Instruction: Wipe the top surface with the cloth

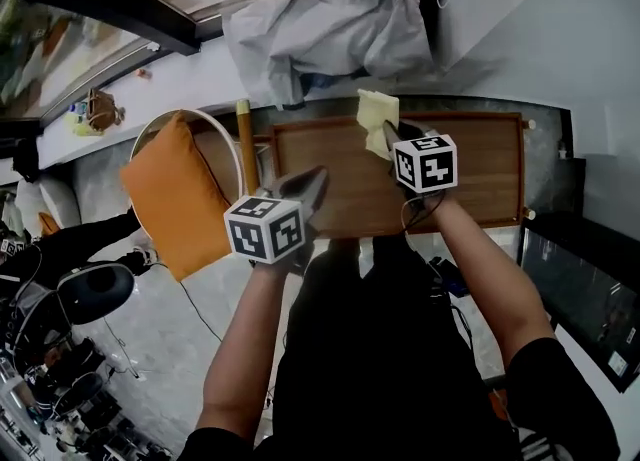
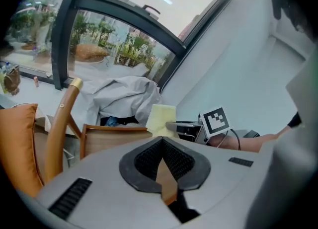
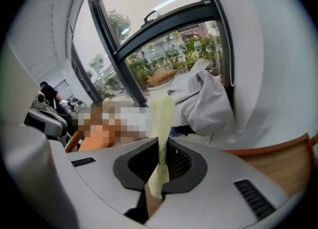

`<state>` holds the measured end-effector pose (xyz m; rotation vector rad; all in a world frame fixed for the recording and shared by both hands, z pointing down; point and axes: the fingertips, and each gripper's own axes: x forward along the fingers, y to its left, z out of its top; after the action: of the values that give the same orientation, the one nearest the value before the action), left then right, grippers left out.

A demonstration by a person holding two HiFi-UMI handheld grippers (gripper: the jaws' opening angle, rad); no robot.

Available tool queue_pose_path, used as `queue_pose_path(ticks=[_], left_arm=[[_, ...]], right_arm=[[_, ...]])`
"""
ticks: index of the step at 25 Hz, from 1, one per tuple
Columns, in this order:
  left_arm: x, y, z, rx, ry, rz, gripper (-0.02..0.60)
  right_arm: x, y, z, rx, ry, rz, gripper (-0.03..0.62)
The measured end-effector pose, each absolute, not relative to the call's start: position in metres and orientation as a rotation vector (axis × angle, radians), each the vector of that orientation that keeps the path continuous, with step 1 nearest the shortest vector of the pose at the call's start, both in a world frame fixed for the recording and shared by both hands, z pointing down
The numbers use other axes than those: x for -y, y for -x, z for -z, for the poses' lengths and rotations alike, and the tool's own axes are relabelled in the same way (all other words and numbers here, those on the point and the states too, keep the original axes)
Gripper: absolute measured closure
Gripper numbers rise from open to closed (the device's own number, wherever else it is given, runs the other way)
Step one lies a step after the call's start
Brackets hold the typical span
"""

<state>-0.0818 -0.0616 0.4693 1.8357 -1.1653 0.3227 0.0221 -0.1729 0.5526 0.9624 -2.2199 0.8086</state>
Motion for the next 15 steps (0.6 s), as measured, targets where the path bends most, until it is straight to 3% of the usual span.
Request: queue_pose_path(ticks=[8, 15], left_arm=[[0.034, 0.148, -0.46, 1.224, -1.836, -0.323, 0.572], [0.021, 0.168, -0.467, 1.213, -1.837, -0.312, 0.572]], right_arm=[[0.109, 0.13, -0.578, 2.293, -0.641, -0.887, 0.562], [0.078, 0.186, -0.605, 2.247, -0.543, -0.899, 0.562]])
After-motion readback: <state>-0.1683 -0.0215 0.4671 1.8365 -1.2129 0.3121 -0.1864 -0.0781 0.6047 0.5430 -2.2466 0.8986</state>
